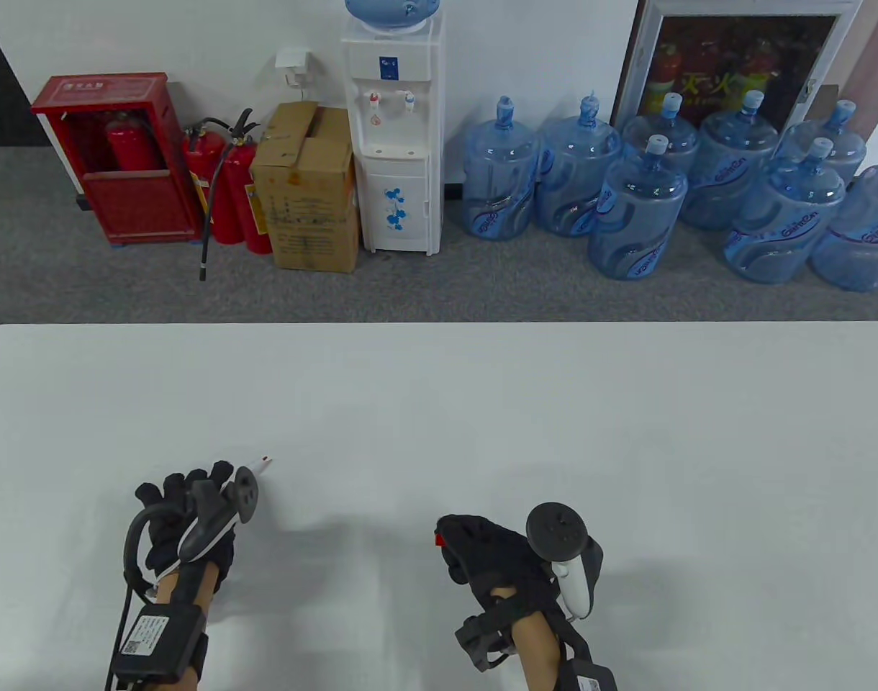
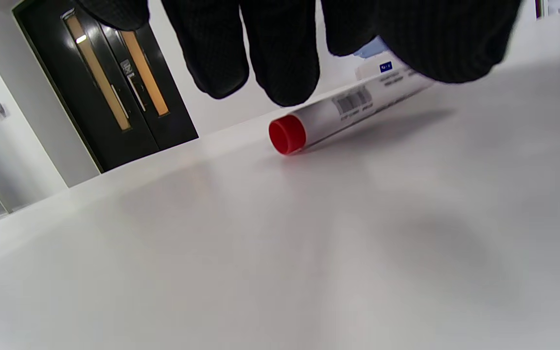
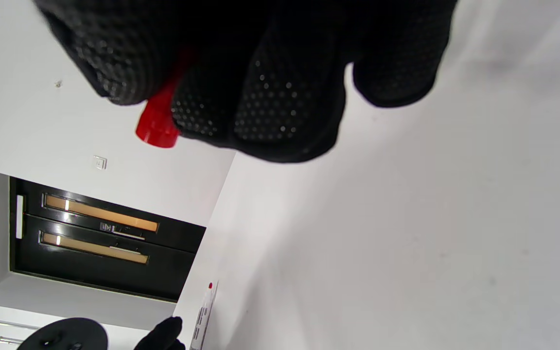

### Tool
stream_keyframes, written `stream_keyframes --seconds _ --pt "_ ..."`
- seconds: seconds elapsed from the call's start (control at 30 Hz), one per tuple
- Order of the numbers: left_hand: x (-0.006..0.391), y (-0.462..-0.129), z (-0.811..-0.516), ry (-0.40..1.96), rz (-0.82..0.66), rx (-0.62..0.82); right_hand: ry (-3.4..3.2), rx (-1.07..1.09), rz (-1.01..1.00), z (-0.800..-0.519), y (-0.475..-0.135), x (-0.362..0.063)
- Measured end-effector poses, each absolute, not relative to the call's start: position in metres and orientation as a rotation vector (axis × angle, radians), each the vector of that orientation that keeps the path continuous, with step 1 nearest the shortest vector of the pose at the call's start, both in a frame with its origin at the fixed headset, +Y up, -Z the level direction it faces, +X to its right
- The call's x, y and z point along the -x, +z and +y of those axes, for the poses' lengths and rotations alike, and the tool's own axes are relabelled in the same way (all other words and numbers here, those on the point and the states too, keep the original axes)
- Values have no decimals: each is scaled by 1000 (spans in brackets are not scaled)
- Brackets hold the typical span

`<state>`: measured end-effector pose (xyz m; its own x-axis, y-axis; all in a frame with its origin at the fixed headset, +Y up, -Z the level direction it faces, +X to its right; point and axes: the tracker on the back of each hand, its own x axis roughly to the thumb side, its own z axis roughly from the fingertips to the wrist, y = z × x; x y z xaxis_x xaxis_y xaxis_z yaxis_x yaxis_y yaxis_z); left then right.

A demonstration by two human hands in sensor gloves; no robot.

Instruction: Insert the marker cap back onto the marker

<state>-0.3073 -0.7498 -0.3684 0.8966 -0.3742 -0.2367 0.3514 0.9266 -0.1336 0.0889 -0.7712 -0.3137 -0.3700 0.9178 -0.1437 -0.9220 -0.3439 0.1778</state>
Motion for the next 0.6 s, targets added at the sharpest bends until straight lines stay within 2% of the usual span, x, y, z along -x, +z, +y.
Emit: stream_keyframes --seconds 0.2,0.47,0.6 --pt "304 -380 -743 -419 278 77 1922 24 278 -771 -314 -88" --pt "300 -393 -749 -469 292 145 1917 28 285 -770 -313 -88" --pt "295 -392 -750 -497 263 60 1926 27 290 -770 -314 -87"
